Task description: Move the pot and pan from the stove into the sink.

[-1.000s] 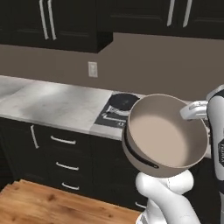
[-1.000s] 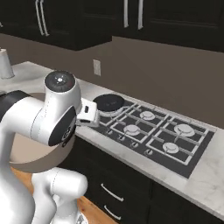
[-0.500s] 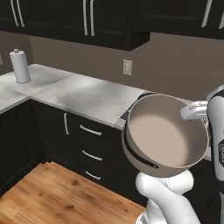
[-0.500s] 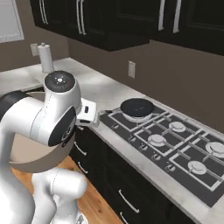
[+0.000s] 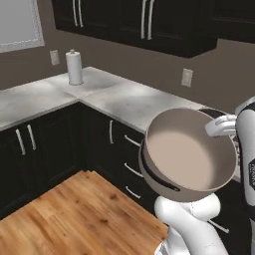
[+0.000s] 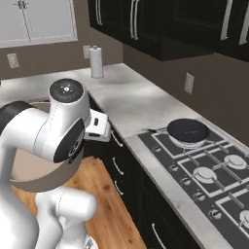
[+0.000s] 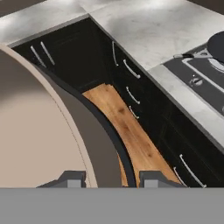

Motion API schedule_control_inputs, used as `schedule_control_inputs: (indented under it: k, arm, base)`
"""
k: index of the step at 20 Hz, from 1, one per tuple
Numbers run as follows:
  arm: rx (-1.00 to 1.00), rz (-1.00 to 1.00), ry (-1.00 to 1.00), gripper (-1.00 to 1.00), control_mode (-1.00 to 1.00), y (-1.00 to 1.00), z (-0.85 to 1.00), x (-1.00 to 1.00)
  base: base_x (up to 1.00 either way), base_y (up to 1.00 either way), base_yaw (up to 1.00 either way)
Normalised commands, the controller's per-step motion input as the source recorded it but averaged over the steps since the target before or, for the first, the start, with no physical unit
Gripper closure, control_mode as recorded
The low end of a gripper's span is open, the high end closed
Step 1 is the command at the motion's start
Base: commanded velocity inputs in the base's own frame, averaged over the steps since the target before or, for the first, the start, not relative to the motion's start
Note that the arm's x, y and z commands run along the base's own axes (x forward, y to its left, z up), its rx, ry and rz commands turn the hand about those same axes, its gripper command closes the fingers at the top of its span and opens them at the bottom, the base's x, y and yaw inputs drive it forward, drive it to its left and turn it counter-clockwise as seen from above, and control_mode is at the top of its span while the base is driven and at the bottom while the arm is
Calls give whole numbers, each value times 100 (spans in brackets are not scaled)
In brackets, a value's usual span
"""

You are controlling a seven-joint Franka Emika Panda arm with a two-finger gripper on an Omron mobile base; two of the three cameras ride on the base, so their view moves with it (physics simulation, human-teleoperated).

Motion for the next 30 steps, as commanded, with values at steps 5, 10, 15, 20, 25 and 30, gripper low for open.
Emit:
schedule_control_inputs:
  k: [5,10,15,20,25,30]
  arm:
    - [0,0,0,100,100,0,0,0]
    - [0,0,0,100,100,0,0,0]
    - [0,0,0,100,100,0,0,0]
    - [0,0,0,100,100,0,0,0]
    - [0,0,0,100,100,0,0,0]
    - [0,0,0,100,100,0,0,0]
  base:
    - [-1,-5,41]
    - [0,-7,40]
    - [0,-8,41]
    - [0,-12,43]
    - [0,-12,44]
    - [0,-10,44]
